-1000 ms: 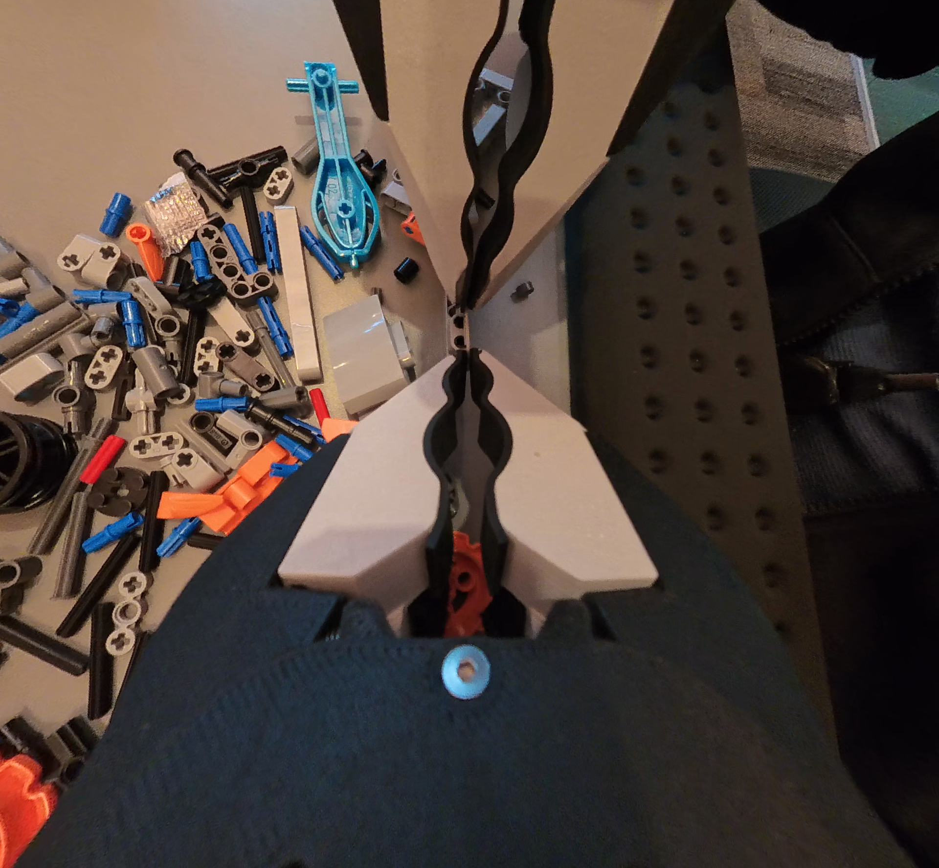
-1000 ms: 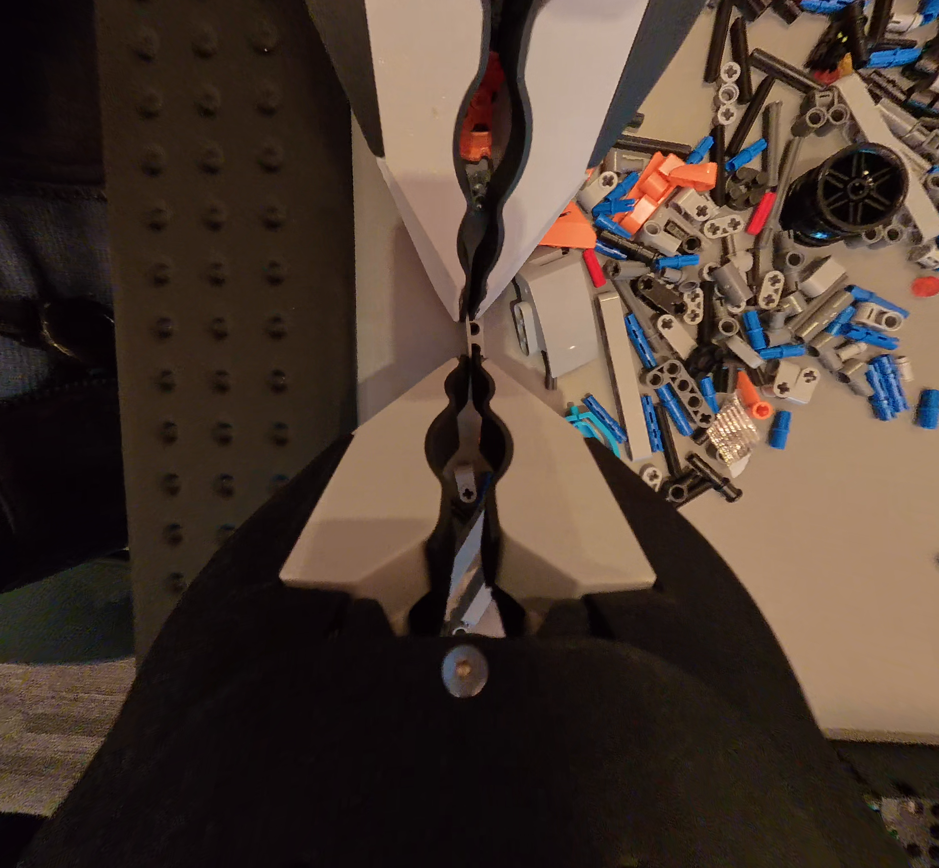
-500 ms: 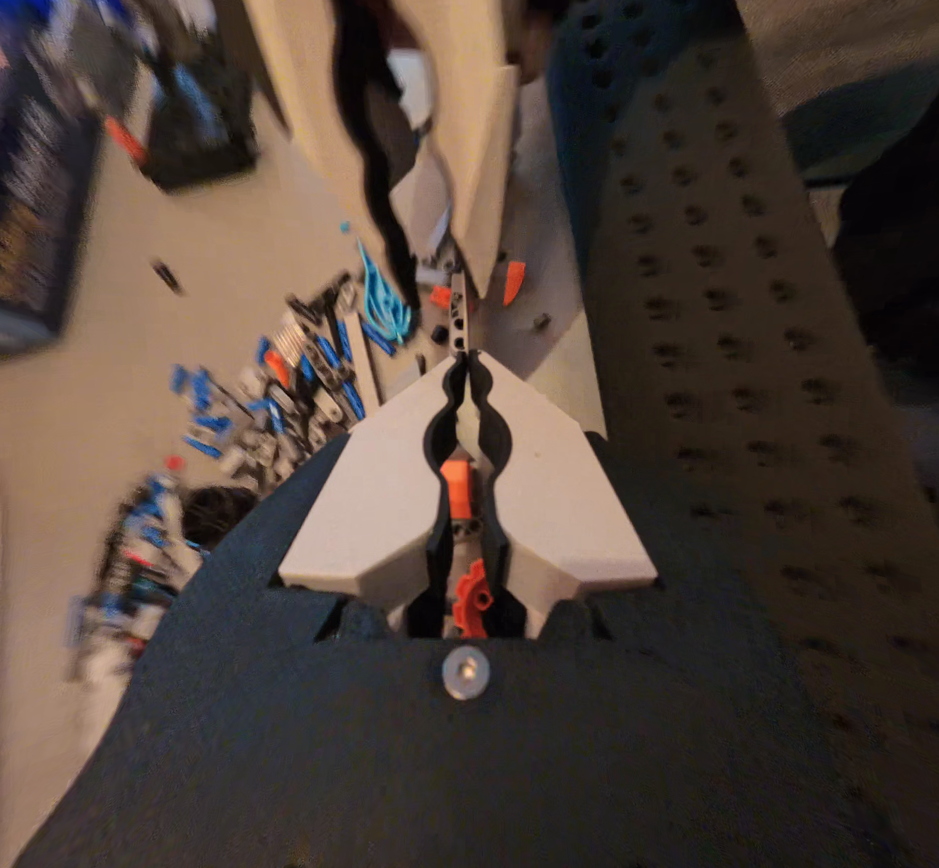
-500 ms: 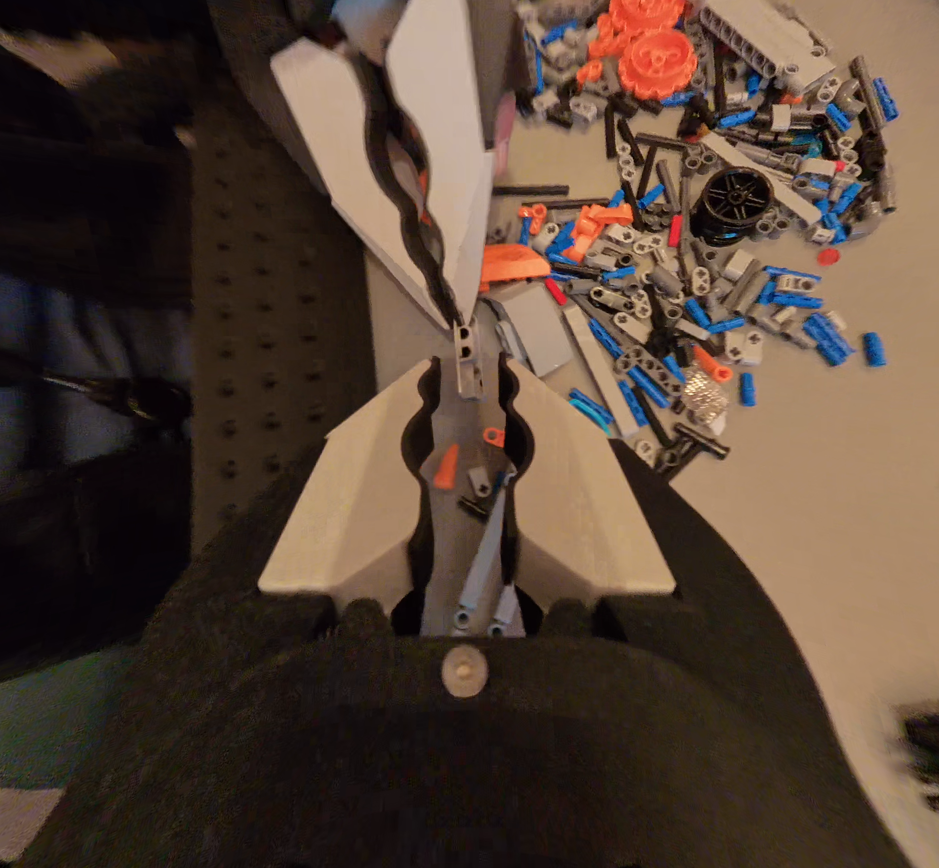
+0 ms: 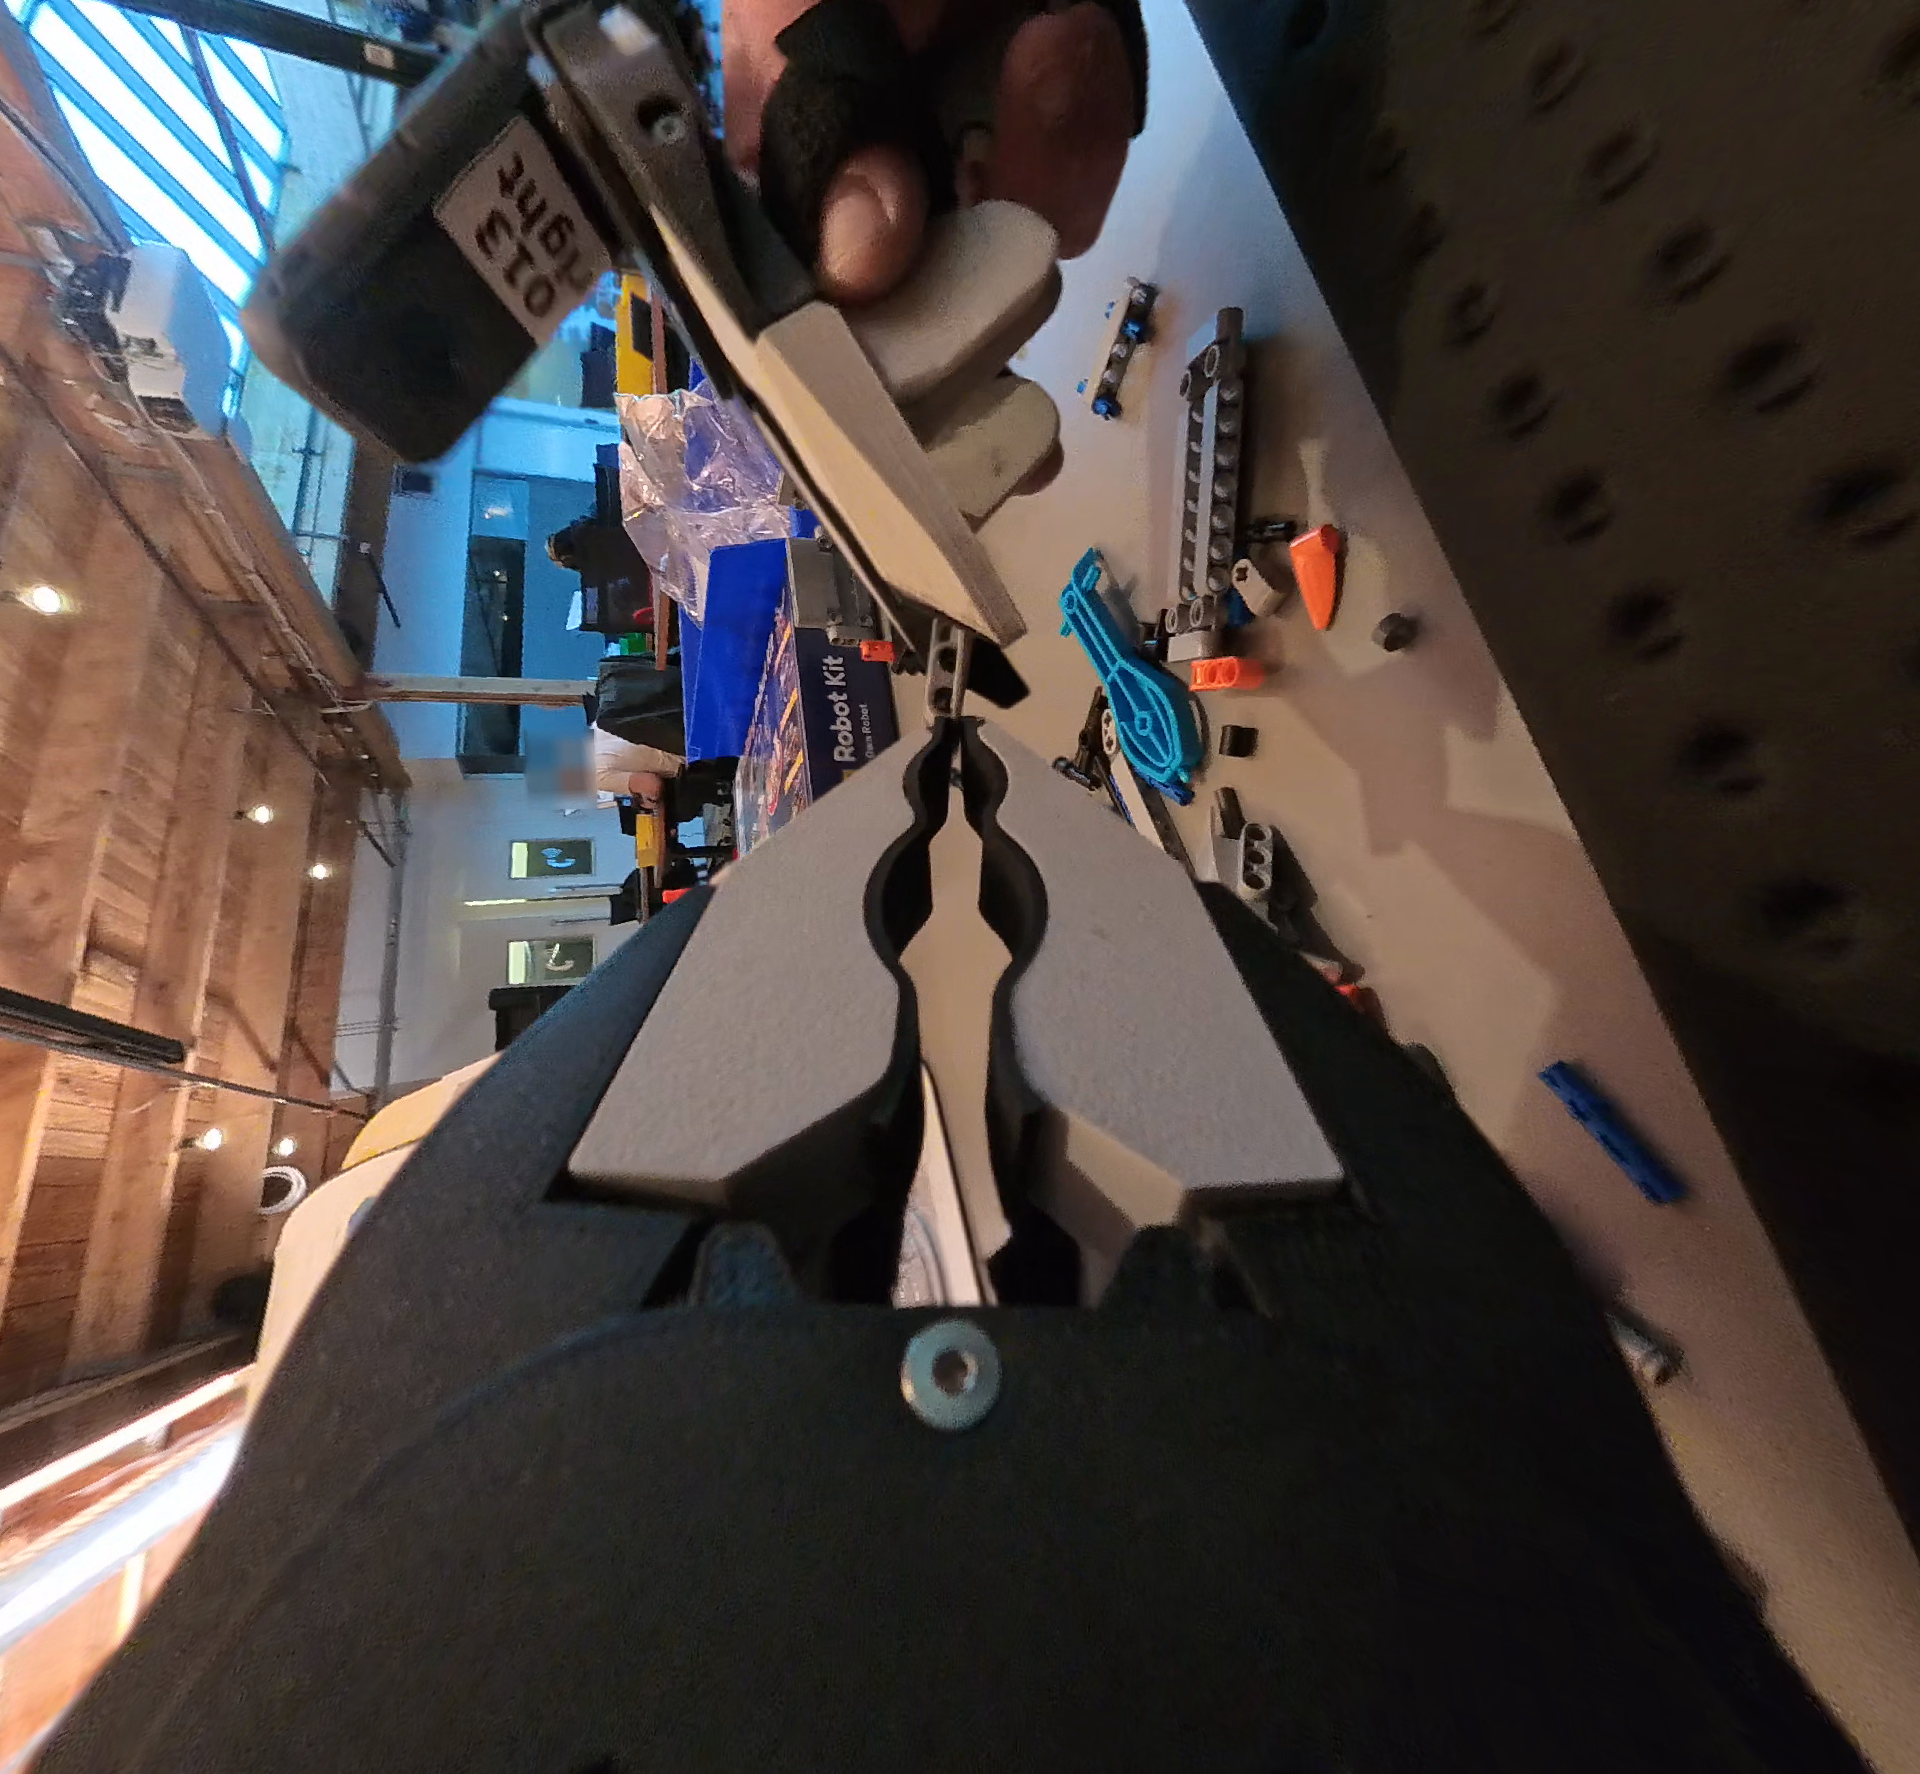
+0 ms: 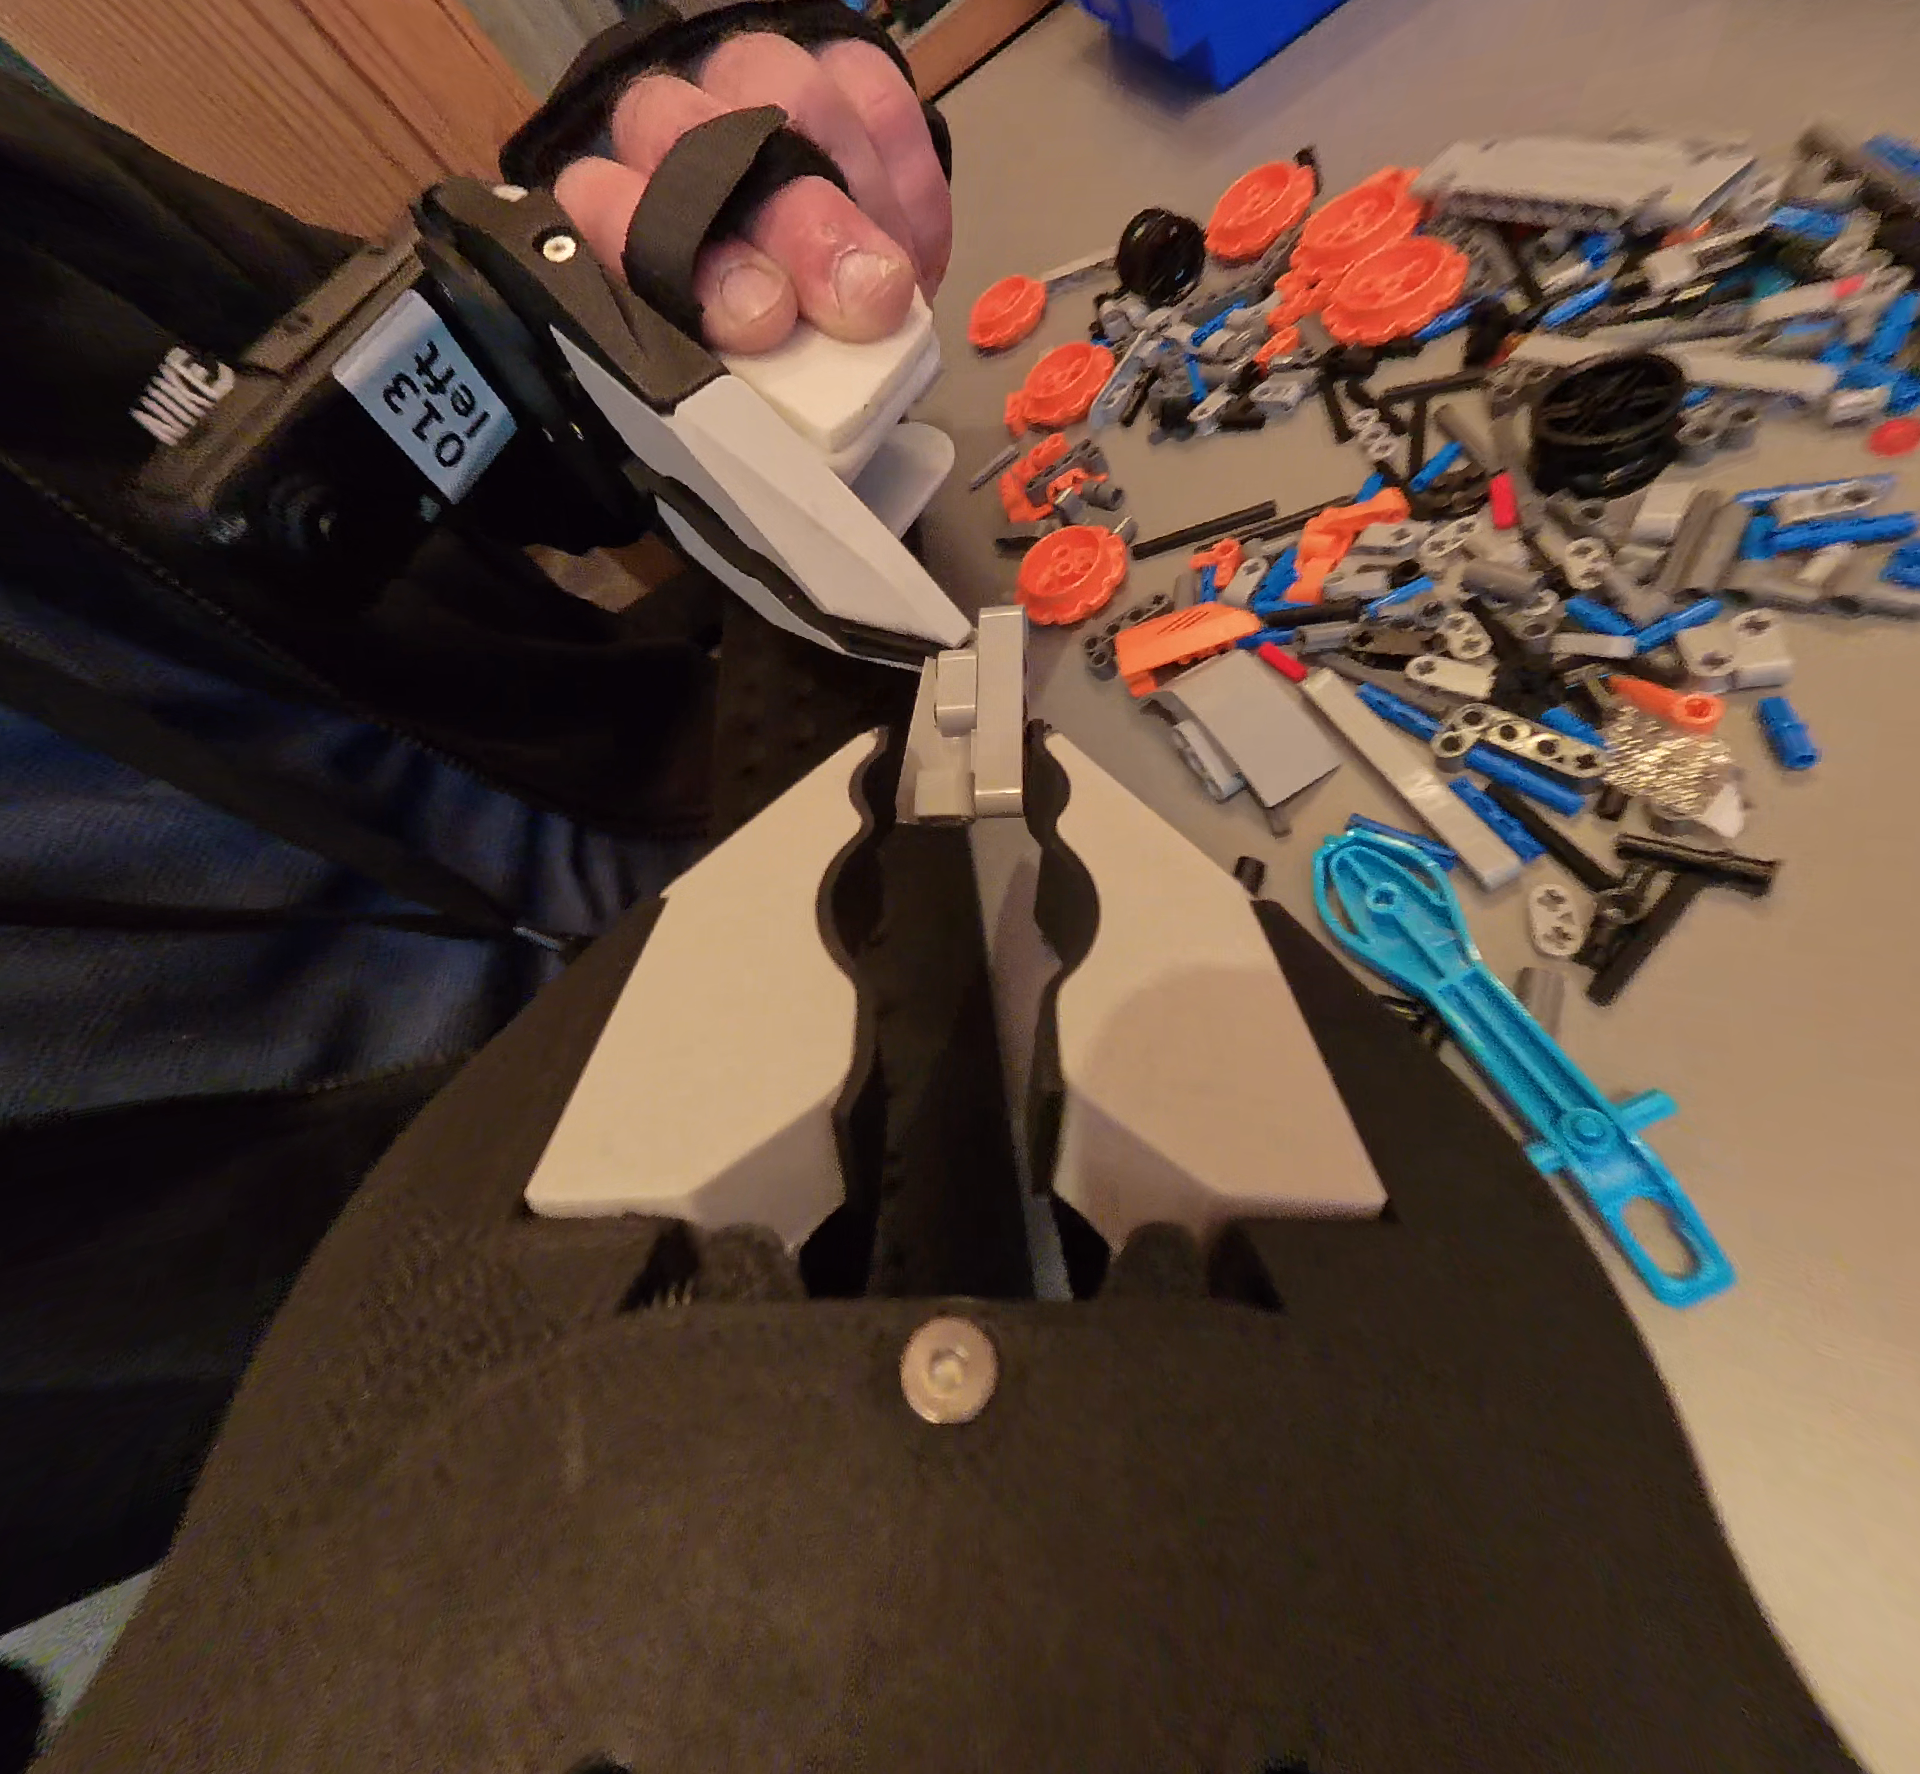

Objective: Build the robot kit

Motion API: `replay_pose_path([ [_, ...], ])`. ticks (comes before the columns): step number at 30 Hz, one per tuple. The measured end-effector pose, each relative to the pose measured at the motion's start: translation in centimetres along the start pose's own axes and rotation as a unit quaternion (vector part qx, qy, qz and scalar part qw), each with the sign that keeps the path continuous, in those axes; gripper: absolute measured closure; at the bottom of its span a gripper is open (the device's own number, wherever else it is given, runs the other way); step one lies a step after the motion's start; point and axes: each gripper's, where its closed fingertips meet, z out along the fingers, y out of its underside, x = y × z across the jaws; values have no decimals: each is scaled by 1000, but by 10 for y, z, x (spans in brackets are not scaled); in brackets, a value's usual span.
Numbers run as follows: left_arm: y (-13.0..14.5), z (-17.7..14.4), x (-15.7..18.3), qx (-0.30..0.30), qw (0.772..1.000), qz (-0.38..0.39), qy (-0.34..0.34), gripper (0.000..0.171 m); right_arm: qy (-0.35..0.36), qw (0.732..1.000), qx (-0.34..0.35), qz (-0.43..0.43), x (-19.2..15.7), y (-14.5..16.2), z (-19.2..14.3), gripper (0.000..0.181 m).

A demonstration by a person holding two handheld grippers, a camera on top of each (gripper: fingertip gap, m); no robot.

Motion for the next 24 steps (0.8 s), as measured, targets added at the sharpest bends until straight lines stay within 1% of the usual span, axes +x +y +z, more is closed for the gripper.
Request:
replay_pose_path([
  [3, 3, 1, -8, 4, 998, -54, -7, 171, 83, 994, 9, -69, 6, -6, -3, 159],
  [5, 10, 2, -13, 2, 995, -100, -6, 170, 149, 983, 11, -111, 12, -12, -7, 159],
  [7, 11, -2, -20, 32, 982, -188, 6, 163, 197, 969, 22, -149, 14, -19, -13, 159],
  [8, 14, -5, -25, 45, 969, -242, 14, 157, 213, 963, 34, -160, 14, -24, -16, 159],
  [9, 17, -8, -30, 63, 950, -305, 26, 151, 226, 957, 39, -175, 13, -28, -17, 159],
  [10, 17, -10, -35, 90, 923, -372, 45, 143, 244, 950, 42, -193, 13, -31, -18, 159],
  [12, 14, -13, -45, 145, 862, -479, 78, 140, 280, 931, 46, -231, 13, -41, -17, 159],
  [14, 11, -14, -50, 182, 810, -547, 109, 138, 305, 913, 55, -266, 10, -54, -14, 159],
  [16, 9, -17, -53, 214, 770, -587, 129, 141, 342, 887, 54, -304, 13, -64, -11, 160],
  [17, 10, -17, -54, 219, 756, -603, 134, 142, 353, 878, 53, -319, 13, -68, -8, 160],
  [19, 17, -19, -60, 229, 734, -626, 131, 155, 371, 862, 53, -341, 14, -74, -2, 159],
  [21, 25, -15, -56, 214, 723, -642, 138, 158, 389, 844, 53, -366, 15, -81, 2, 159],
  [23, 25, -18, -59, 235, 704, -654, 147, 165, 408, 826, 45, -387, 18, -85, 7, 159],
  [24, 25, -20, -61, 244, 697, -657, 148, 167, 411, 822, 47, -392, 17, -88, 9, 159],
])
